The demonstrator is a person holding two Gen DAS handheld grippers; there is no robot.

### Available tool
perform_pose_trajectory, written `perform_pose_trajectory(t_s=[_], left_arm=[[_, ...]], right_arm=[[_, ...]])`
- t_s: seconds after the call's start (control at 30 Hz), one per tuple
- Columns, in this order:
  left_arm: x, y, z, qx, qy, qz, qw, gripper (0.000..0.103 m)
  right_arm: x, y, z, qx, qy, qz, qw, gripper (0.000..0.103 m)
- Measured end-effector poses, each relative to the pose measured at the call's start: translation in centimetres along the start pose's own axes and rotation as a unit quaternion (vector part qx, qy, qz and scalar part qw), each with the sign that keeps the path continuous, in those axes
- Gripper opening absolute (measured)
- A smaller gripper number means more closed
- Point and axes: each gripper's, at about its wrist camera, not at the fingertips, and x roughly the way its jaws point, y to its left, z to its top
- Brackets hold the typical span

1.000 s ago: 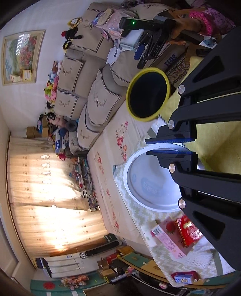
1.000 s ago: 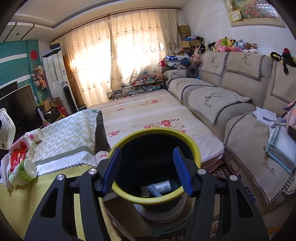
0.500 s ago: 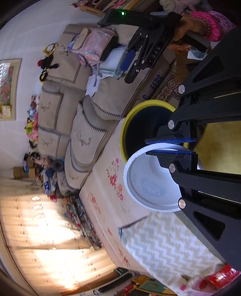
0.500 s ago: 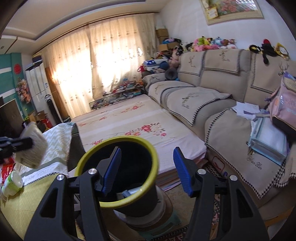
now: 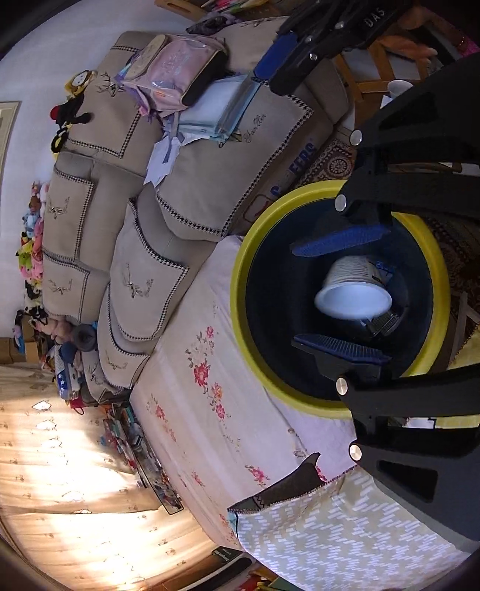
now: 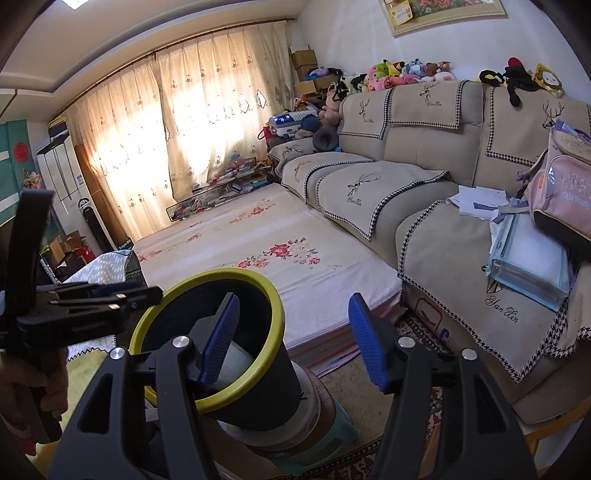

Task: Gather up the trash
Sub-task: 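Withdraw the left gripper from the bin back over the table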

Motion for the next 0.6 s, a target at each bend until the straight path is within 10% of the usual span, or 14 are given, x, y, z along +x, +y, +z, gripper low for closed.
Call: perform_pose_trajectory(t_s=[0.3, 0.6], left_arm=[[-9.7, 1.7, -2.6, -0.020, -0.071, 0.029, 0.9969, 0.045], [-22.8, 5.7, -8.8, -0.083, -0.156, 0.122, 0.9766, 0.084]], right_arm=[[0.3, 1.2, -0.4, -0.009, 0.009, 0.013, 1.000, 0.059], [0.0, 5.7, -1.0, -0.049, 0.021, 0.055, 0.997, 0.060]])
